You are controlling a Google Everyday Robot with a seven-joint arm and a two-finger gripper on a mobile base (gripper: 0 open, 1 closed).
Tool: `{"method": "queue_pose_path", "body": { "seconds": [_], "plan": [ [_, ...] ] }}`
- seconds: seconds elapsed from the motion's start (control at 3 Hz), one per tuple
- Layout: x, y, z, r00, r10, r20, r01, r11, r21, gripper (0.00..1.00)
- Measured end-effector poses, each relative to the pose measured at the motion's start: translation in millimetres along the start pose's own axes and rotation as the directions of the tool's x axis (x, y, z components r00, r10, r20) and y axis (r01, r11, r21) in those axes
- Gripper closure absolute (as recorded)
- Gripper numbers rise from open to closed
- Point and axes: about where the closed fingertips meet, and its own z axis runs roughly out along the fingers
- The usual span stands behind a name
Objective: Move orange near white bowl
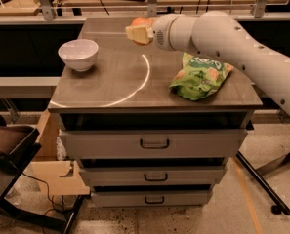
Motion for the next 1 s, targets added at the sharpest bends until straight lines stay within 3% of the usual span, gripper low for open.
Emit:
{"method": "queue_pose_path", "body": {
  "seconds": [1.0],
  "plan": [
    [33.5,58.3,20.4,0.997,-0.073,0.031,0.074,0.9968,-0.029,1.00]
  ]
}}
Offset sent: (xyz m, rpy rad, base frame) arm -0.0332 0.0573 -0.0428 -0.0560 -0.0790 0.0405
